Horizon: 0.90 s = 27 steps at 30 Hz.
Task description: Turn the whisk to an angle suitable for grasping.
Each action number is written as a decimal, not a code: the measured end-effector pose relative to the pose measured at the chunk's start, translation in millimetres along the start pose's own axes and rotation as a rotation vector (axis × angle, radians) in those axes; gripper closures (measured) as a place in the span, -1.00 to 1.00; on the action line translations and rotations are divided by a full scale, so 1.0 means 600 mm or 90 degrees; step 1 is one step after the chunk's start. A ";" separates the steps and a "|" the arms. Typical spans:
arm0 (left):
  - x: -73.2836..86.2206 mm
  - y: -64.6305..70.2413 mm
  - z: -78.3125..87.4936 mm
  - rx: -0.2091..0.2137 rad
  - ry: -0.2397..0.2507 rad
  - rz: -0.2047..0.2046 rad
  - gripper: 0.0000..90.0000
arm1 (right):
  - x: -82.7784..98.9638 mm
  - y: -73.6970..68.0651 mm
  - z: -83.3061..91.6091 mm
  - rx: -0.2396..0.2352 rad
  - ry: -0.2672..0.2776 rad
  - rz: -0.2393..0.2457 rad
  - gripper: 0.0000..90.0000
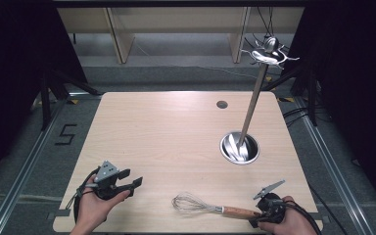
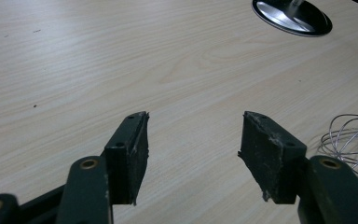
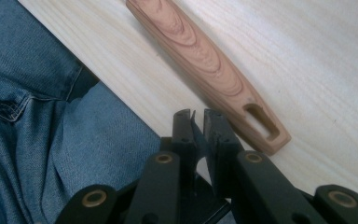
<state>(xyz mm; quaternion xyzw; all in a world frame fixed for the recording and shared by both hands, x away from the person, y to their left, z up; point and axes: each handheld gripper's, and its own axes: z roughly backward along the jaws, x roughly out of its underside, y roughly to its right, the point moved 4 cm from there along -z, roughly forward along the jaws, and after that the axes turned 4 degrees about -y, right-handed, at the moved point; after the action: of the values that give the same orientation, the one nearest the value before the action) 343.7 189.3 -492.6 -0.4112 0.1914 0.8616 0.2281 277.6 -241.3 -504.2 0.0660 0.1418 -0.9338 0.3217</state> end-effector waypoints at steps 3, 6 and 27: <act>0.000 0.000 0.000 0.003 0.000 0.001 -0.10 | 0.000 0.000 0.002 0.006 -0.006 -0.004 0.97; 0.000 0.000 0.002 0.002 0.001 0.003 -0.10 | 0.002 0.003 -0.003 0.023 -0.036 -0.030 1.00; 0.000 -0.006 0.004 0.001 -0.008 -0.007 -0.12 | -0.078 0.068 -0.017 0.112 -0.044 -0.108 1.00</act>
<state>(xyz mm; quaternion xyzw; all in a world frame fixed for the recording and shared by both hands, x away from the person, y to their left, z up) 344.6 193.5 -491.7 -0.4066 0.1885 0.8626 0.2347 340.0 -241.9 -513.1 0.0497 0.0536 -0.9682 0.2394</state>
